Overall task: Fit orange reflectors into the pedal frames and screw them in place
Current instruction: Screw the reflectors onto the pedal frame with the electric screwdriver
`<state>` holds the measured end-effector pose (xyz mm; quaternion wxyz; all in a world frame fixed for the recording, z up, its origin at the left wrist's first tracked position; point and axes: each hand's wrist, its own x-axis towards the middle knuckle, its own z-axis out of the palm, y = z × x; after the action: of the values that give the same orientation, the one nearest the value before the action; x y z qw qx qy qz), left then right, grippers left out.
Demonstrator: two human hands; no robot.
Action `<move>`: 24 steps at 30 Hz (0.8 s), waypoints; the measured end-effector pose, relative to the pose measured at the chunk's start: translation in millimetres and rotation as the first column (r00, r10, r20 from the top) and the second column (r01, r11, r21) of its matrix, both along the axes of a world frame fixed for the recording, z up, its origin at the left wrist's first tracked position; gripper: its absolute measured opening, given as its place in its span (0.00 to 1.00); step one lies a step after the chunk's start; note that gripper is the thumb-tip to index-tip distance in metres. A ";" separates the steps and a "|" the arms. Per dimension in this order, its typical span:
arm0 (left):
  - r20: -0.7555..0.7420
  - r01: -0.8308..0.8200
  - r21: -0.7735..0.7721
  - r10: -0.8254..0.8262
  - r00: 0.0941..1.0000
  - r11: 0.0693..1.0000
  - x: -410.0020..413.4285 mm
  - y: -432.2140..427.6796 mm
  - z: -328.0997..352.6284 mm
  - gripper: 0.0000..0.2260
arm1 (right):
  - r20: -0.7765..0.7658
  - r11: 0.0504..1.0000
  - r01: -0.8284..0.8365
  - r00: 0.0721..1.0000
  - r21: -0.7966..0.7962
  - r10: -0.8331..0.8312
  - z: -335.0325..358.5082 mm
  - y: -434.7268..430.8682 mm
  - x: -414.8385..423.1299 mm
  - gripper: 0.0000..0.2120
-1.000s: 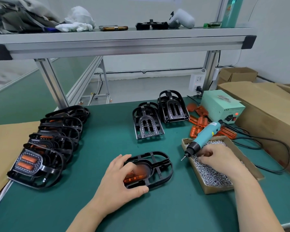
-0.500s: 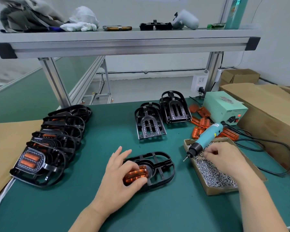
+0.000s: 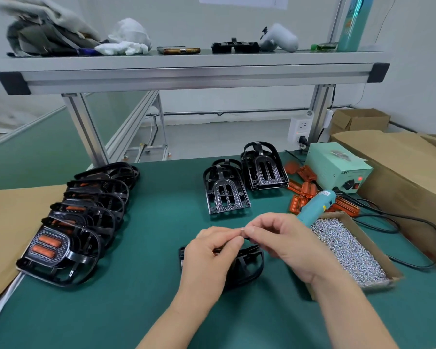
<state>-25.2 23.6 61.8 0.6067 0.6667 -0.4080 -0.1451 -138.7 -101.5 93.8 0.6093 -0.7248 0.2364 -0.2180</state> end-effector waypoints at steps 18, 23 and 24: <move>-0.372 -0.072 -0.159 0.007 0.928 0.985 -3.8 3.5 0.4 0.08 | 0.028 0.981 0.012 0.999 0.196 -0.017 -5.8 13.3 14.6 0.13; -0.385 -0.027 -0.157 -0.037 0.922 0.987 1.2 4.2 1.4 0.05 | 0.048 0.988 0.002 0.999 0.157 -0.010 -11.2 12.1 10.7 0.14; -0.386 -0.025 -0.151 -0.036 0.922 0.988 1.9 4.2 1.8 0.04 | 0.058 0.992 0.014 0.998 0.128 -0.022 -12.7 10.5 10.1 0.14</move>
<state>-23.2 27.9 63.6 0.7243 0.5751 -0.2917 -0.2439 -128.6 -91.0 81.1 0.6591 -0.6754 0.2383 -0.2293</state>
